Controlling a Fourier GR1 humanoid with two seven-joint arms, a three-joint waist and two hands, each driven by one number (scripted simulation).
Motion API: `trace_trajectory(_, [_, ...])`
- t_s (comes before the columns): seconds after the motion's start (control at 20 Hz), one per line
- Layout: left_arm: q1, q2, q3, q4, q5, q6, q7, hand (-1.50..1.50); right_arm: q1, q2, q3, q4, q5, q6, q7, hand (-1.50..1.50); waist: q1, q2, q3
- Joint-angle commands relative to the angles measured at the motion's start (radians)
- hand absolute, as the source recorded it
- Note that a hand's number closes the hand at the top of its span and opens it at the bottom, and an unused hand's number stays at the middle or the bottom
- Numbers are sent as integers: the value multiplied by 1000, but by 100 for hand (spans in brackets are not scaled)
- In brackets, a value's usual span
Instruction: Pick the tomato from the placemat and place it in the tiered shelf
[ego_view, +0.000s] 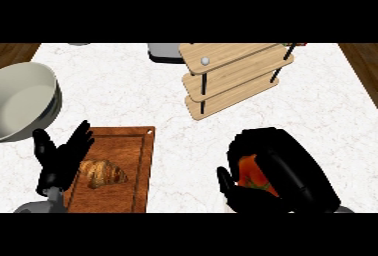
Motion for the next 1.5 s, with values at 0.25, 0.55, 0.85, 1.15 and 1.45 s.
trace_trajectory(0.25, [-23, 16, 22, 34, 15, -34, 12, 0, -335, -3, -344, -246, -307, 267, 425, 150, 14, 9, -4])
trace_trajectory(0.55, [19, -52, -36, -5, -40, 21, -10, 0, -679, -81, -541, 21, -457, 249, 561, 150, 25, 8, -4])
trace_trajectory(0.85, [27, 0, -10, -52, -11, -38, 29, 0, -838, -158, -567, 262, -412, 171, 490, 150, 34, 11, -3])
trace_trajectory(1.15, [-34, -29, -2, 20, -21, -24, -3, 0, -964, -280, -613, 564, -401, 191, 305, 150, 34, 16, -3])
trace_trajectory(1.45, [-44, -50, -25, 23, -61, 3, 3, 0, -950, -291, -529, 746, -304, 158, 105, 150, 39, 19, -3])
